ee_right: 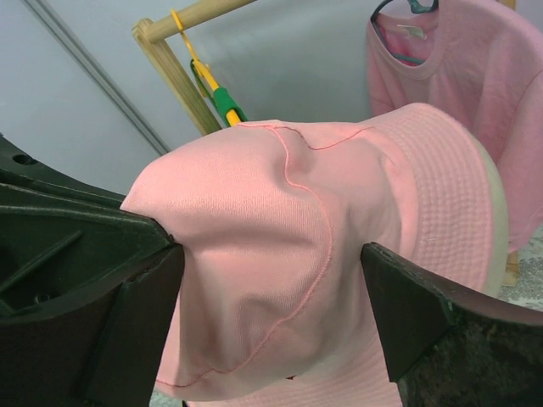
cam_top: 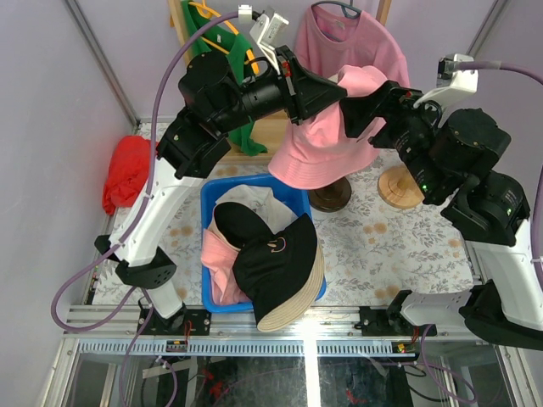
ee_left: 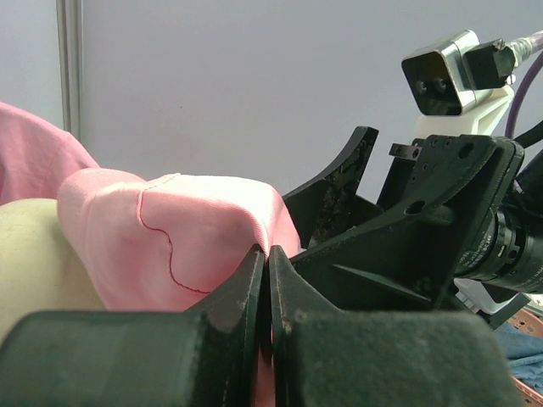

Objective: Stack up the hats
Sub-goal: Place the hat on the hat stand.

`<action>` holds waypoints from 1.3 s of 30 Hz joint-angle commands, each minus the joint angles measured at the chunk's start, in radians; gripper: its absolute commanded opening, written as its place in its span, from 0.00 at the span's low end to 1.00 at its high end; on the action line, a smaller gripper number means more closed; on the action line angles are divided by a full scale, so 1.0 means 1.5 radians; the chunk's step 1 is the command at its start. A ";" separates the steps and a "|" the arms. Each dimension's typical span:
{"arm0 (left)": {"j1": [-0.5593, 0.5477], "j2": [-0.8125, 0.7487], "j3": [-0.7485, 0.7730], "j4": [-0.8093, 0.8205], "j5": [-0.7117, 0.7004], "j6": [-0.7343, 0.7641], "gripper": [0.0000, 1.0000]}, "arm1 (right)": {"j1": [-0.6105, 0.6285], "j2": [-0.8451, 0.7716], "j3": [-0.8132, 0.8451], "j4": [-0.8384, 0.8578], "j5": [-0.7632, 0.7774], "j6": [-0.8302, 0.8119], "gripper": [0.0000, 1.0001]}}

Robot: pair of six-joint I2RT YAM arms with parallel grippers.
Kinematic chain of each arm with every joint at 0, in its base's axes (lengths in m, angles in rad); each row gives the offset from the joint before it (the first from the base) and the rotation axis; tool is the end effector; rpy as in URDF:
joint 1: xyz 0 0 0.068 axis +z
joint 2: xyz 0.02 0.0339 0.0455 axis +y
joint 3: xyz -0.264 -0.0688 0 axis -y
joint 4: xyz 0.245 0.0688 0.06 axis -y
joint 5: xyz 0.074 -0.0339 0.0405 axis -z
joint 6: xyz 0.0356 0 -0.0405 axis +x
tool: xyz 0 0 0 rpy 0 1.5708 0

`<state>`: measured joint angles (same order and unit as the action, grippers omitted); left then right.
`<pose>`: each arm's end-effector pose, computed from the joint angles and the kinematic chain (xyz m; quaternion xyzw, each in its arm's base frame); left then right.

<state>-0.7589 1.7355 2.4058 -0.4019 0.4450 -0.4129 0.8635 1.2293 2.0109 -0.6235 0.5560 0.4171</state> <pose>0.2219 -0.2315 0.6013 0.2747 0.5522 -0.5404 0.5724 0.1222 0.1141 0.5938 0.0654 0.6549 0.2942 0.6930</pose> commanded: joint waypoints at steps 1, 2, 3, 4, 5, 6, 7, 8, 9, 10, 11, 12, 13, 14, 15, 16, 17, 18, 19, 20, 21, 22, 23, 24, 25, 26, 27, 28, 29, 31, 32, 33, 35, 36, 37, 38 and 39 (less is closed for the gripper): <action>-0.017 -0.034 0.000 0.049 0.016 -0.005 0.00 | 0.003 -0.006 0.001 0.028 0.000 0.003 0.84; -0.019 -0.035 -0.002 0.048 0.016 -0.004 0.00 | 0.002 -0.007 0.003 0.027 -0.001 0.004 0.78; -0.020 -0.036 -0.002 0.048 0.015 -0.004 0.00 | 0.003 -0.007 0.000 0.029 -0.003 0.004 0.70; -0.022 -0.036 -0.002 0.048 0.015 -0.003 0.00 | 0.003 -0.009 -0.003 0.030 -0.003 0.006 0.62; -0.023 -0.038 -0.004 0.047 0.014 -0.002 0.00 | 0.003 -0.011 -0.005 0.032 -0.002 0.008 0.55; -0.024 -0.039 -0.005 0.045 0.014 -0.002 0.00 | 0.003 -0.012 -0.008 0.033 -0.004 0.010 0.47; -0.025 -0.040 -0.004 0.043 0.014 0.000 0.00 | 0.003 -0.013 -0.009 0.034 -0.004 0.012 0.40; -0.025 -0.041 -0.006 0.042 0.013 0.002 0.00 | 0.003 -0.014 -0.009 0.034 -0.005 0.013 0.32; -0.026 -0.042 -0.007 0.039 0.011 0.005 0.00 | 0.003 -0.015 -0.008 0.035 -0.005 0.015 0.26; -0.026 -0.044 -0.007 0.036 0.007 0.007 0.00 | 0.003 -0.016 -0.006 0.036 -0.004 0.016 0.20; -0.028 -0.045 -0.009 0.033 0.004 0.009 0.00 | 0.003 -0.018 -0.005 0.037 -0.003 0.017 0.16; -0.027 -0.046 -0.011 0.032 0.000 0.011 0.00 | 0.003 -0.019 -0.002 0.039 -0.002 0.016 0.13; -0.027 -0.051 -0.012 0.030 -0.008 0.013 0.00 | 0.002 -0.020 0.002 0.040 -0.001 0.016 0.11; -0.027 -0.054 -0.015 0.028 -0.016 0.015 0.00 | 0.002 -0.020 0.006 0.041 0.000 0.015 0.09; -0.027 -0.057 -0.017 0.026 -0.026 0.018 0.01 | 0.003 -0.020 0.009 0.043 0.000 0.015 0.06; -0.027 -0.063 -0.020 0.025 -0.037 0.021 0.03 | 0.002 -0.020 0.014 0.044 0.002 0.014 0.04; -0.027 -0.067 -0.025 0.024 -0.048 0.023 0.05 | 0.003 -0.020 0.019 0.046 0.004 0.012 0.03; -0.027 -0.071 -0.028 0.024 -0.057 0.026 0.08 | 0.003 -0.020 0.023 0.048 0.006 0.010 0.03; -0.028 -0.076 -0.032 0.024 -0.067 0.028 0.13 | 0.003 -0.020 0.029 0.051 0.009 0.006 0.02; -0.028 -0.080 -0.035 0.024 -0.079 0.030 0.20 | 0.002 -0.019 0.038 0.052 0.015 0.002 0.01; -0.028 -0.083 -0.037 0.023 -0.088 0.031 0.27 | 0.002 -0.019 0.047 0.053 0.021 -0.004 0.01; -0.027 -0.087 -0.040 0.024 -0.094 0.033 0.32 | 0.002 -0.018 0.059 0.053 0.027 -0.010 0.01; -0.027 -0.090 -0.041 0.024 -0.100 0.035 0.35 | 0.003 -0.016 0.070 0.055 0.035 -0.017 0.01; -0.027 -0.092 -0.041 0.024 -0.107 0.035 0.39 | 0.003 -0.015 0.080 0.057 0.041 -0.024 0.00; -0.027 -0.094 -0.042 0.024 -0.115 0.037 0.42 | 0.003 -0.013 0.093 0.058 0.046 -0.030 0.00; -0.027 -0.096 -0.044 0.025 -0.123 0.038 0.44 | 0.002 -0.011 0.103 0.059 0.051 -0.036 0.00; -0.027 -0.100 -0.049 0.025 -0.131 0.041 0.47 | 0.003 -0.010 0.112 0.060 0.056 -0.041 0.00; -0.027 -0.104 -0.054 0.026 -0.142 0.042 0.50 | 0.002 -0.010 0.120 0.063 0.062 -0.047 0.00; -0.027 -0.110 -0.061 0.028 -0.154 0.044 0.52 | 0.003 -0.011 0.123 0.066 0.068 -0.052 0.00; -0.027 -0.125 -0.085 0.037 -0.181 0.046 0.56 | 0.002 -0.018 0.118 0.076 0.090 -0.065 0.00; -0.027 -0.135 -0.101 0.044 -0.195 0.046 0.57 | 0.003 -0.025 0.109 0.088 0.103 -0.073 0.00; -0.027 -0.148 -0.117 0.052 -0.206 0.048 0.57 | 0.002 -0.034 0.095 0.103 0.119 -0.083 0.00; -0.027 -0.167 -0.147 0.065 -0.227 0.048 0.57 | 0.002 -0.056 0.068 0.140 0.156 -0.111 0.00; -0.027 -0.175 -0.159 0.069 -0.237 0.049 0.58 | 0.003 -0.063 0.059 0.155 0.177 -0.128 0.00; -0.027 -0.181 -0.168 0.072 -0.241 0.050 0.58 | 0.003 -0.068 0.053 0.167 0.196 -0.143 0.00; -0.027 -0.186 -0.174 0.072 -0.244 0.050 0.58 | 0.003 -0.075 0.046 0.181 0.219 -0.159 0.00; -0.027 -0.190 -0.180 0.072 -0.247 0.051 0.58 | 0.003 -0.082 0.035 0.198 0.233 -0.174 0.00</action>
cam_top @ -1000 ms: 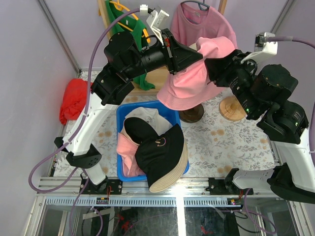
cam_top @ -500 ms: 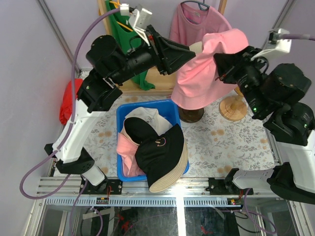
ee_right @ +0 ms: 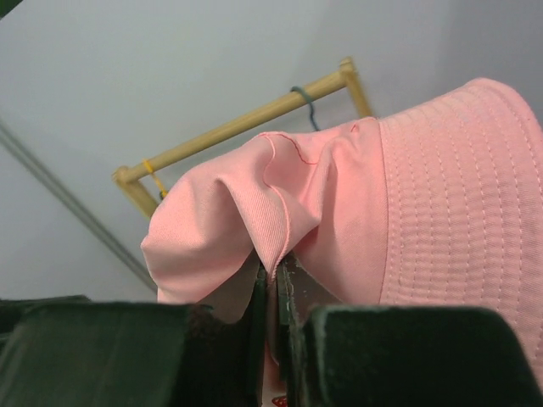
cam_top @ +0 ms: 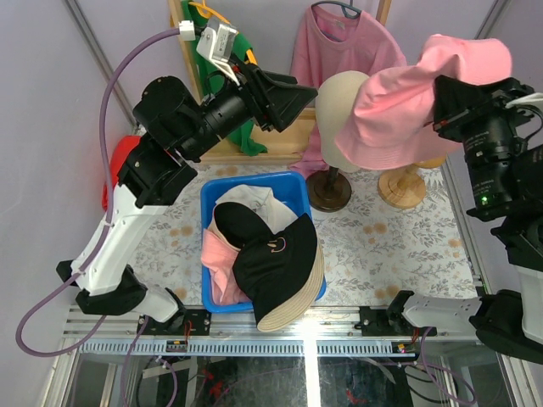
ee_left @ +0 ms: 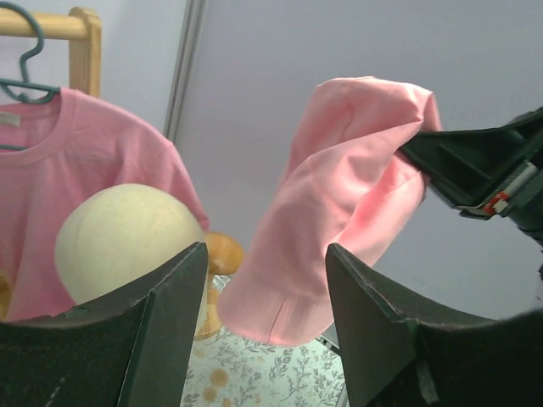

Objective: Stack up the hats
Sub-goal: Place the hat on the hat stand.

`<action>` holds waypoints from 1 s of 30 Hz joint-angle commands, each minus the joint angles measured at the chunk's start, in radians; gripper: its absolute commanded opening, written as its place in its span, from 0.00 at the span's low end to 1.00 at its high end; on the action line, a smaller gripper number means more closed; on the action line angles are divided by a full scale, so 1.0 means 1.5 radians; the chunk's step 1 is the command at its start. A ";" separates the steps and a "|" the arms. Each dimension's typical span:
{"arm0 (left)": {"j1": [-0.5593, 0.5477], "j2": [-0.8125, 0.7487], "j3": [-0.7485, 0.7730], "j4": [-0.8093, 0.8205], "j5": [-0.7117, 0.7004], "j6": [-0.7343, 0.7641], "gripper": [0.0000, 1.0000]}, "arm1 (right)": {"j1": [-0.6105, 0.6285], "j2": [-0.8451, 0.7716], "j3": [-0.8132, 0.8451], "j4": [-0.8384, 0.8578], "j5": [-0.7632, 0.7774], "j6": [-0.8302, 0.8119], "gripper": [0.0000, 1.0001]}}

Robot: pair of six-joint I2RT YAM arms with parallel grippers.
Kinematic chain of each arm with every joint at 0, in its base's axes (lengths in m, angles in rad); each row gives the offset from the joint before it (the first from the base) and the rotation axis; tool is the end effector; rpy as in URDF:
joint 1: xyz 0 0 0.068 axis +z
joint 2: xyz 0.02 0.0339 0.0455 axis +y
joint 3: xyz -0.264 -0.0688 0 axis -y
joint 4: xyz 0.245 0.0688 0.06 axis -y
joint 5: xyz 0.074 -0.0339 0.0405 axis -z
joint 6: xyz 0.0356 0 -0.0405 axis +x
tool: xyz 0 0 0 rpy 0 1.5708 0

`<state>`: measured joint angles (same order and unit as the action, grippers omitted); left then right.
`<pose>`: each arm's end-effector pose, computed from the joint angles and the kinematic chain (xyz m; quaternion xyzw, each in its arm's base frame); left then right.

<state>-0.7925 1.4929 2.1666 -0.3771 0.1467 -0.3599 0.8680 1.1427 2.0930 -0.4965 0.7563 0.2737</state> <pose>0.1774 -0.1873 0.6084 0.1849 0.5668 -0.4733 0.6485 0.0793 0.0558 0.6317 0.1552 0.5626 0.2612 0.7689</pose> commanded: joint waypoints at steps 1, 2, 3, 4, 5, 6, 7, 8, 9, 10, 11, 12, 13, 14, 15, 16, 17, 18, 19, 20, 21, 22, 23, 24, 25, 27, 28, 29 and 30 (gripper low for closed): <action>-0.005 -0.031 -0.027 0.055 -0.048 0.016 0.57 | 0.000 -0.033 -0.032 0.132 0.115 -0.091 0.00; -0.005 -0.033 -0.031 0.054 -0.048 0.016 0.57 | 0.000 -0.040 -0.043 0.147 0.132 -0.106 0.00; -0.004 -0.037 -0.036 0.053 -0.048 0.016 0.58 | 0.000 -0.046 -0.054 0.164 0.145 -0.119 0.00; -0.005 -0.040 -0.041 0.052 -0.048 0.016 0.57 | 0.000 -0.052 -0.067 0.188 0.158 -0.134 0.00; -0.005 -0.044 -0.048 0.052 -0.048 0.017 0.57 | 0.000 -0.057 -0.081 0.200 0.169 -0.147 0.00; -0.004 -0.047 -0.055 0.052 -0.048 0.017 0.57 | 0.000 -0.063 -0.095 0.226 0.181 -0.161 0.00; -0.004 -0.051 -0.061 0.052 -0.048 0.018 0.58 | 0.000 -0.068 -0.111 0.249 0.193 -0.177 0.00; -0.005 -0.055 -0.066 0.051 -0.047 0.019 0.57 | -0.001 -0.076 -0.129 0.277 0.202 -0.192 0.00; -0.004 -0.058 -0.073 0.050 -0.047 0.020 0.58 | 0.000 -0.084 -0.151 0.310 0.214 -0.213 0.00; -0.004 -0.061 -0.079 0.049 -0.046 0.021 0.57 | 0.000 -0.091 -0.171 0.343 0.223 -0.237 0.00; -0.005 -0.065 -0.084 0.048 -0.045 0.021 0.57 | 0.000 -0.095 -0.187 0.376 0.233 -0.258 0.00; -0.005 -0.068 -0.090 0.047 -0.044 0.022 0.57 | 0.000 -0.095 -0.198 0.403 0.245 -0.283 0.00; -0.005 -0.072 -0.095 0.046 -0.044 0.023 0.57 | 0.000 -0.094 -0.205 0.430 0.254 -0.309 0.00; -0.005 -0.075 -0.101 0.046 -0.044 0.023 0.57 | 0.000 -0.092 -0.213 0.456 0.259 -0.335 0.00; -0.004 -0.079 -0.107 0.046 -0.042 0.025 0.57 | 0.000 -0.091 -0.220 0.474 0.262 -0.349 0.00; -0.005 -0.081 -0.112 0.045 -0.040 0.025 0.57 | 0.000 -0.087 -0.225 0.491 0.265 -0.361 0.00; -0.005 -0.084 -0.116 0.044 -0.038 0.026 0.57 | 0.000 -0.084 -0.230 0.503 0.268 -0.372 0.00; -0.005 -0.085 -0.118 0.042 -0.036 0.027 0.57 | 0.000 -0.075 -0.230 0.506 0.269 -0.379 0.00; -0.005 -0.083 -0.118 0.038 -0.033 0.028 0.57 | 0.000 -0.063 -0.224 0.501 0.270 -0.384 0.00; -0.004 -0.081 -0.114 0.031 -0.030 0.030 0.57 | 0.000 -0.047 -0.213 0.489 0.271 -0.388 0.00; -0.004 -0.074 -0.106 0.020 -0.024 0.032 0.57 | -0.001 -0.028 -0.199 0.473 0.271 -0.390 0.00; -0.005 -0.067 -0.096 0.008 -0.020 0.034 0.57 | -0.004 -0.010 -0.183 0.456 0.267 -0.387 0.00; -0.005 -0.058 -0.082 -0.006 -0.014 0.037 0.57 | -0.014 0.007 -0.161 0.427 0.258 -0.374 0.00; -0.005 -0.048 -0.065 -0.023 -0.009 0.041 0.57 | -0.037 0.032 -0.129 0.373 0.242 -0.343 0.00; -0.005 -0.039 -0.051 -0.043 -0.002 0.044 0.57 | -0.079 0.063 -0.075 0.285 0.209 -0.277 0.00; -0.005 -0.026 -0.032 -0.065 0.005 0.049 0.57 | -0.180 0.125 0.034 0.098 0.103 -0.145 0.00; -0.004 -0.022 -0.029 -0.070 0.005 0.051 0.57 | -0.215 0.151 0.067 0.047 0.075 -0.114 0.00; -0.005 -0.022 -0.030 -0.074 0.003 0.054 0.57 | -0.242 0.167 0.083 0.017 0.052 -0.095 0.00; -0.004 -0.024 -0.032 -0.076 0.000 0.058 0.57 | -0.269 0.176 0.088 0.009 0.024 -0.075 0.00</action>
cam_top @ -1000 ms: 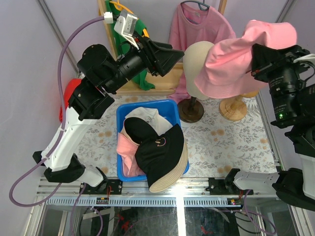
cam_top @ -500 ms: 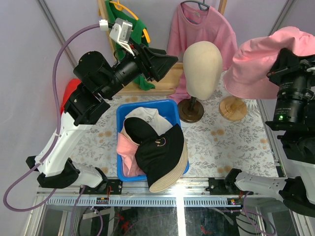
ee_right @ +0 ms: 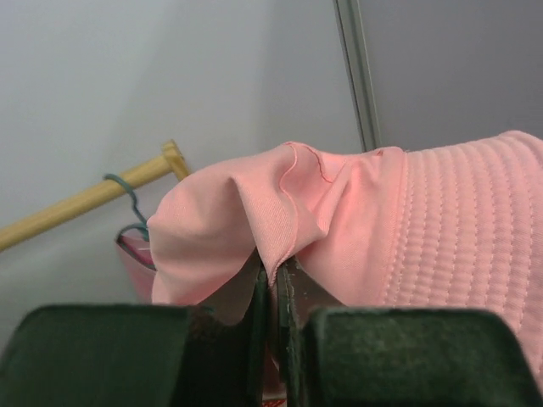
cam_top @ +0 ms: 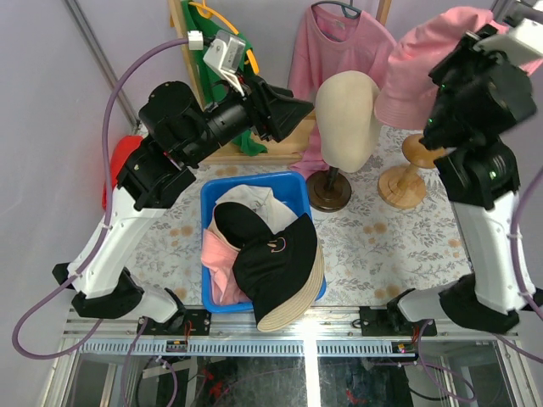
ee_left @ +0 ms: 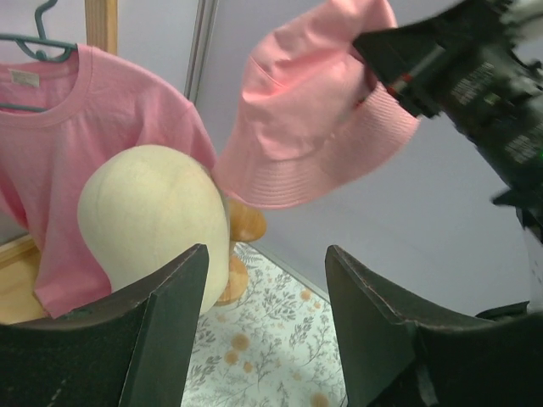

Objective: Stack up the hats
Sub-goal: Place the hat on the hat stand.

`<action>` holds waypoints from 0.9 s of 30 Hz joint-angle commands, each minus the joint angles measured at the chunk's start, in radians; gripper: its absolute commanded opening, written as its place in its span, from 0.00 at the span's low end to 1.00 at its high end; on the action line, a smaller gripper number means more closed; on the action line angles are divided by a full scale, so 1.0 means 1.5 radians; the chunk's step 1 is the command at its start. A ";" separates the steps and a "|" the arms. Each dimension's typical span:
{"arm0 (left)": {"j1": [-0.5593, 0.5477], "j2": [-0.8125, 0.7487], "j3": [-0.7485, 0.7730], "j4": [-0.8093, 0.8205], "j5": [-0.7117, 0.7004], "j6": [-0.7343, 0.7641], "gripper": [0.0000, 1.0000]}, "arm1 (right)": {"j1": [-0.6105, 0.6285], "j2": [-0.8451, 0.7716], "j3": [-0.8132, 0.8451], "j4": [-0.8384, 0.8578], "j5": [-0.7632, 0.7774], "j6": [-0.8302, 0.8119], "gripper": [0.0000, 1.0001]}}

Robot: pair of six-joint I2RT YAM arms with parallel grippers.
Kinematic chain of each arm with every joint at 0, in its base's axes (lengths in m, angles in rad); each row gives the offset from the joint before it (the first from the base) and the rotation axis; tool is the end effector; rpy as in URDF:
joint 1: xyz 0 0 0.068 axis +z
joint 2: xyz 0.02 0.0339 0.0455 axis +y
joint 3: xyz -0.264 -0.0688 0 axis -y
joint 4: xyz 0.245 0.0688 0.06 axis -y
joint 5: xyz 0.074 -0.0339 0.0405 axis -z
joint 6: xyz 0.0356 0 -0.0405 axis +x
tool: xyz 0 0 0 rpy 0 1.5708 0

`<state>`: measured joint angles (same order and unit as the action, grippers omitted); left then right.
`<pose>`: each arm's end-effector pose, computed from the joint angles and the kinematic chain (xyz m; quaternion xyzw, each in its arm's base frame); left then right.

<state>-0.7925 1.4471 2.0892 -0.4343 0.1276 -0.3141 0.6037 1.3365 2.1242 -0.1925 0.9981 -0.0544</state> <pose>0.1756 -0.1845 0.5928 0.1971 0.5990 -0.4415 0.6383 0.1539 0.0698 0.6386 0.2671 0.5261 -0.0055 0.8074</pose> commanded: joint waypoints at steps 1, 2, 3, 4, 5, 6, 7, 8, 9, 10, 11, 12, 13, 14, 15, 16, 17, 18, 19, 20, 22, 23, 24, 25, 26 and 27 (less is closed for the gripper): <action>-0.004 0.006 0.017 -0.041 0.010 0.030 0.57 | -0.120 0.054 0.067 -0.210 -0.162 0.166 0.00; -0.004 0.006 0.016 -0.044 0.007 0.035 0.57 | -0.154 0.061 0.071 -0.228 -0.192 0.191 0.00; -0.003 0.004 0.016 -0.048 0.005 0.038 0.58 | -0.186 0.068 0.072 -0.241 -0.219 0.216 0.00; -0.003 0.005 0.015 -0.052 0.003 0.041 0.58 | -0.212 0.069 0.066 -0.243 -0.240 0.233 0.00; -0.002 0.005 0.013 -0.054 0.003 0.043 0.58 | -0.237 0.068 0.053 -0.240 -0.261 0.246 0.00; -0.001 0.004 0.010 -0.056 0.004 0.045 0.58 | -0.270 0.065 0.036 -0.238 -0.283 0.262 0.00; -0.001 0.004 0.006 -0.056 0.004 0.046 0.58 | -0.294 0.064 0.028 -0.239 -0.305 0.282 0.00; 0.000 0.003 0.004 -0.055 0.004 0.046 0.58 | -0.316 0.064 0.020 -0.238 -0.323 0.293 0.00; 0.001 0.002 0.000 -0.054 0.003 0.045 0.58 | -0.334 0.062 0.010 -0.235 -0.337 0.300 0.00; 0.002 0.002 -0.002 -0.053 0.003 0.045 0.58 | -0.356 0.061 -0.001 -0.231 -0.354 0.309 0.00; 0.003 0.002 -0.004 -0.052 0.002 0.044 0.58 | -0.376 0.058 -0.014 -0.227 -0.374 0.319 0.00; 0.004 0.003 -0.005 -0.052 0.001 0.044 0.58 | -0.396 0.054 -0.029 -0.221 -0.390 0.328 0.00; 0.006 0.004 -0.006 -0.052 0.002 0.044 0.58 | -0.415 0.050 -0.044 -0.215 -0.405 0.339 0.00; 0.007 0.004 -0.006 -0.053 0.002 0.043 0.58 | -0.432 0.046 -0.060 -0.207 -0.419 0.348 0.00; 0.008 0.006 -0.006 -0.054 0.002 0.043 0.58 | -0.449 0.042 -0.077 -0.198 -0.433 0.356 0.00; 0.011 0.007 -0.006 -0.054 0.001 0.042 0.58 | -0.466 0.039 -0.091 -0.191 -0.448 0.367 0.00; 0.012 0.007 -0.006 -0.054 0.002 0.042 0.58 | -0.482 0.037 -0.106 -0.185 -0.464 0.377 0.00; 0.014 0.007 -0.007 -0.054 0.002 0.041 0.58 | -0.494 0.037 -0.118 -0.180 -0.486 0.385 0.00; 0.016 0.007 -0.009 -0.054 0.002 0.040 0.58 | -0.502 0.036 -0.131 -0.175 -0.494 0.390 0.00; 0.017 0.007 -0.011 -0.054 0.003 0.039 0.58 | -0.507 0.033 -0.146 -0.168 -0.501 0.394 0.00; 0.021 0.006 -0.018 -0.052 0.002 0.037 0.58 | -0.511 0.024 -0.186 -0.144 -0.511 0.401 0.00; 0.022 0.006 -0.023 -0.049 0.002 0.036 0.58 | -0.513 0.019 -0.206 -0.135 -0.515 0.403 0.00; 0.022 0.005 -0.028 -0.047 0.002 0.035 0.58 | -0.514 0.014 -0.224 -0.128 -0.520 0.409 0.00; 0.024 0.004 -0.033 -0.045 0.002 0.033 0.58 | -0.515 0.010 -0.243 -0.121 -0.527 0.412 0.00; 0.024 0.002 -0.038 -0.042 0.003 0.032 0.58 | -0.516 0.005 -0.261 -0.113 -0.531 0.416 0.00; 0.025 0.001 -0.043 -0.040 0.003 0.030 0.58 | -0.515 -0.001 -0.278 -0.105 -0.534 0.419 0.00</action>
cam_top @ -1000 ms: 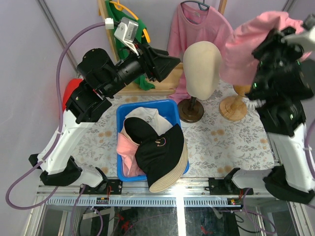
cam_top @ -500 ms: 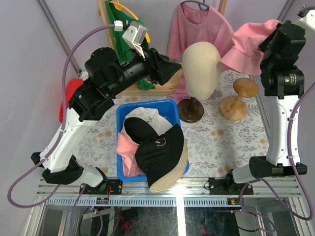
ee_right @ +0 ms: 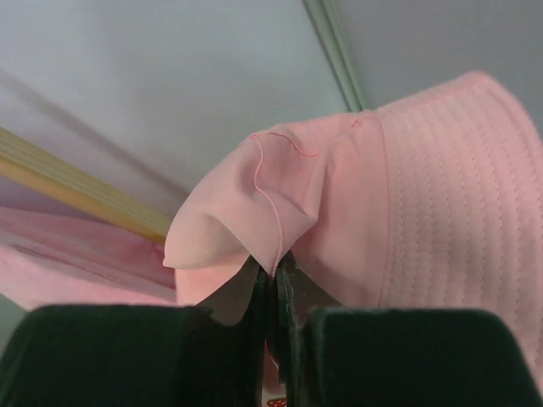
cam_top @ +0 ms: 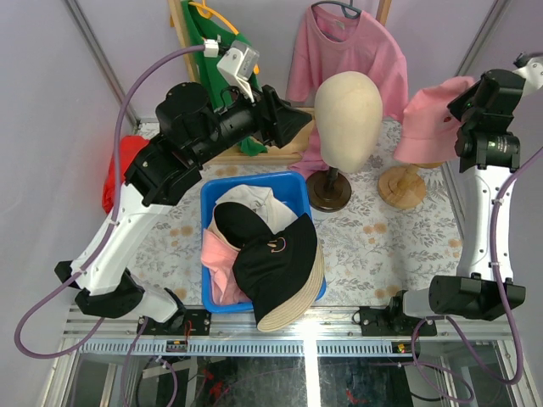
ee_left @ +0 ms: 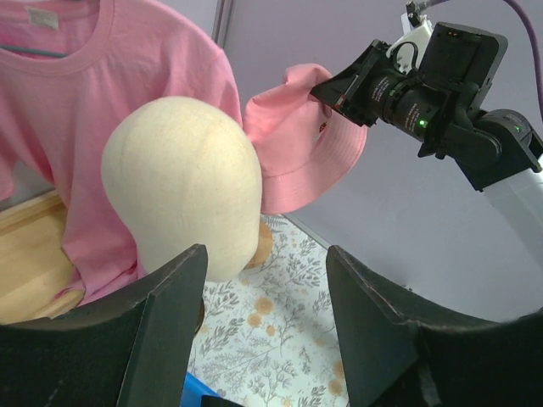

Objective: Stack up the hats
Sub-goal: Place the hat on the hat stand.

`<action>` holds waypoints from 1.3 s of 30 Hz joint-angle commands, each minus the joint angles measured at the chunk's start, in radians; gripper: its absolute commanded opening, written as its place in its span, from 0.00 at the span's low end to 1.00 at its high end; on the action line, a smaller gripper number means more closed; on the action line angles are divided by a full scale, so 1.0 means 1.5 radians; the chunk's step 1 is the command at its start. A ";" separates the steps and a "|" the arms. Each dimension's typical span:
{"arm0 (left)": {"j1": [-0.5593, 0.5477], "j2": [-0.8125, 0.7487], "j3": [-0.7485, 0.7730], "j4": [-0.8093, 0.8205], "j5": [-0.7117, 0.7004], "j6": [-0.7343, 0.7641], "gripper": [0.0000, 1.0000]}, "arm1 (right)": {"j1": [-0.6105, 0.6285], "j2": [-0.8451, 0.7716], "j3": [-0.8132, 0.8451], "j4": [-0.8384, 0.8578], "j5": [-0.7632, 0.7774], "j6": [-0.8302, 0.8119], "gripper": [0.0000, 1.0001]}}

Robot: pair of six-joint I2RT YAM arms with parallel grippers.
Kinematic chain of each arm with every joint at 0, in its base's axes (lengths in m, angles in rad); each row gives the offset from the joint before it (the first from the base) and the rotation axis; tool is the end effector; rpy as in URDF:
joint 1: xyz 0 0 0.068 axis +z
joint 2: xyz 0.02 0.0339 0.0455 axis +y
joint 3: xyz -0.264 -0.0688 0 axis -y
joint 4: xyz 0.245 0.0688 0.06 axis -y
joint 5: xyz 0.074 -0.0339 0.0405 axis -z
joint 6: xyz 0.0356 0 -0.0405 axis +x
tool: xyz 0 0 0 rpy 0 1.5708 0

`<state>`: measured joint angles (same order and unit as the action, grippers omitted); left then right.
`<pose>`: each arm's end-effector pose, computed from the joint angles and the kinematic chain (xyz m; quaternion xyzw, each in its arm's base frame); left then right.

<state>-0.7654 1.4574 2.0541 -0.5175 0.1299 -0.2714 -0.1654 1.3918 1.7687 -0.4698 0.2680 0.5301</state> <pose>0.1901 -0.1890 0.5718 0.2118 0.6449 -0.4014 0.6149 0.2811 -0.0565 0.5092 0.3342 0.6580 0.0239 0.6743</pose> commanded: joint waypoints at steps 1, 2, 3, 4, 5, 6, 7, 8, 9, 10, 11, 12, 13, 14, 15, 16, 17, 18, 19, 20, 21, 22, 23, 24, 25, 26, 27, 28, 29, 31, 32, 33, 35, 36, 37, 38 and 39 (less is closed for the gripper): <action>0.006 -0.008 -0.025 0.017 0.001 0.000 0.58 | -0.003 -0.043 -0.066 0.088 -0.051 0.031 0.00; 0.008 -0.010 -0.030 0.019 0.002 -0.001 0.58 | -0.003 -0.048 -0.076 0.097 -0.053 0.036 0.00; 0.008 -0.012 -0.034 0.020 0.002 -0.002 0.58 | -0.003 -0.052 -0.098 0.102 -0.055 0.037 0.00; 0.008 -0.013 -0.038 0.021 0.002 -0.003 0.58 | -0.003 -0.056 -0.111 0.107 -0.057 0.038 0.00; 0.008 -0.014 -0.043 0.023 0.001 -0.003 0.58 | -0.004 -0.060 -0.123 0.112 -0.058 0.041 0.00; 0.008 -0.015 -0.045 0.024 0.000 -0.004 0.58 | -0.005 -0.065 -0.138 0.120 -0.061 0.044 0.00; 0.008 -0.015 -0.046 0.025 0.000 -0.004 0.58 | -0.008 -0.068 -0.150 0.133 -0.067 0.049 0.00; 0.009 -0.013 -0.045 0.025 0.001 -0.003 0.58 | -0.010 -0.067 -0.151 0.139 -0.074 0.053 0.00; 0.009 -0.011 -0.041 0.024 0.001 -0.003 0.58 | -0.010 -0.062 -0.140 0.140 -0.078 0.057 0.00; 0.010 -0.008 -0.036 0.023 0.001 -0.003 0.58 | -0.010 -0.053 -0.125 0.142 -0.081 0.060 0.00; 0.010 -0.005 -0.030 0.021 0.002 -0.003 0.58 | -0.010 -0.045 -0.104 0.143 -0.082 0.062 0.00; 0.011 -0.003 -0.026 0.021 0.002 -0.003 0.58 | -0.010 -0.034 -0.085 0.144 -0.083 0.064 0.00; 0.011 -0.001 -0.025 0.021 0.002 -0.002 0.58 | -0.010 -0.022 -0.052 0.140 -0.083 0.064 0.00; 0.012 -0.001 -0.025 0.021 0.001 -0.001 0.58 | -0.010 -0.011 -0.027 0.139 -0.083 0.065 0.00; 0.012 -0.001 -0.026 0.021 0.001 -0.001 0.58 | -0.010 -0.001 -0.007 0.138 -0.083 0.065 0.00; 0.012 -0.001 -0.028 0.022 0.000 0.000 0.58 | -0.010 0.009 0.010 0.138 -0.082 0.065 0.00; 0.013 -0.002 -0.028 0.023 0.000 0.001 0.58 | -0.010 0.017 0.024 0.137 -0.081 0.066 0.00; 0.014 -0.002 -0.031 0.024 -0.001 0.002 0.58 | -0.010 0.023 0.031 0.139 -0.081 0.067 0.00; 0.017 -0.003 -0.032 0.026 -0.001 0.002 0.58 | -0.010 0.026 0.032 0.145 -0.081 0.068 0.00; 0.018 -0.003 -0.034 0.027 0.000 0.004 0.58 | -0.010 0.030 0.033 0.150 -0.082 0.069 0.00; 0.021 -0.002 -0.034 0.027 0.000 0.005 0.58 | -0.010 0.033 0.032 0.151 -0.083 0.072 0.00; 0.023 -0.001 -0.035 0.027 0.001 0.006 0.58 | -0.010 0.033 0.024 0.159 -0.083 0.074 0.00; 0.026 -0.001 -0.038 0.029 0.003 0.006 0.58 | -0.010 0.033 0.011 0.166 -0.083 0.074 0.00; 0.030 -0.001 -0.042 0.031 0.006 0.006 0.58 | -0.010 0.031 -0.004 0.172 -0.083 0.076 0.00; 0.032 -0.001 -0.047 0.034 0.010 0.005 0.58 | -0.010 0.028 -0.021 0.179 -0.083 0.078 0.00; 0.035 -0.002 -0.055 0.037 0.012 0.004 0.58 | -0.010 0.023 -0.042 0.189 -0.084 0.082 0.00; 0.036 -0.005 -0.064 0.042 0.015 0.004 0.58 | -0.010 0.018 -0.065 0.198 -0.085 0.085 0.00; 0.038 -0.009 -0.077 0.048 0.018 0.002 0.58 | -0.010 0.011 -0.091 0.208 -0.086 0.088 0.00; 0.038 -0.015 -0.091 0.055 0.021 0.001 0.58 | -0.010 0.001 -0.122 0.222 -0.087 0.093 0.00; 0.038 -0.028 -0.123 0.075 0.026 -0.001 0.58 | -0.010 -0.015 -0.181 0.254 -0.089 0.099 0.00; 0.039 -0.035 -0.135 0.086 0.029 -0.001 0.58 | -0.010 -0.023 -0.208 0.267 -0.090 0.105 0.00; 0.039 -0.042 -0.148 0.093 0.031 -0.001 0.58 | -0.010 -0.030 -0.232 0.282 -0.091 0.110 0.00; 0.039 -0.049 -0.163 0.098 0.032 -0.002 0.58 | -0.010 -0.041 -0.269 0.300 -0.097 0.118 0.00; 0.041 -0.051 -0.166 0.097 0.032 -0.001 0.58 | -0.010 -0.046 -0.281 0.303 -0.099 0.120 0.00; 0.040 -0.053 -0.168 0.095 0.031 -0.001 0.58 | -0.010 -0.052 -0.293 0.305 -0.100 0.122 0.00; 0.041 -0.054 -0.170 0.094 0.032 -0.002 0.58 | -0.010 -0.059 -0.302 0.305 -0.100 0.123 0.00; 0.040 -0.056 -0.172 0.093 0.033 -0.002 0.58 | -0.010 -0.066 -0.308 0.303 -0.099 0.123 0.00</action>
<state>-0.7113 1.4174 1.8023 -0.4637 0.1585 -0.2749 -0.1776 1.3888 1.3228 -0.1440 0.1303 0.6865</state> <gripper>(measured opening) 0.578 0.083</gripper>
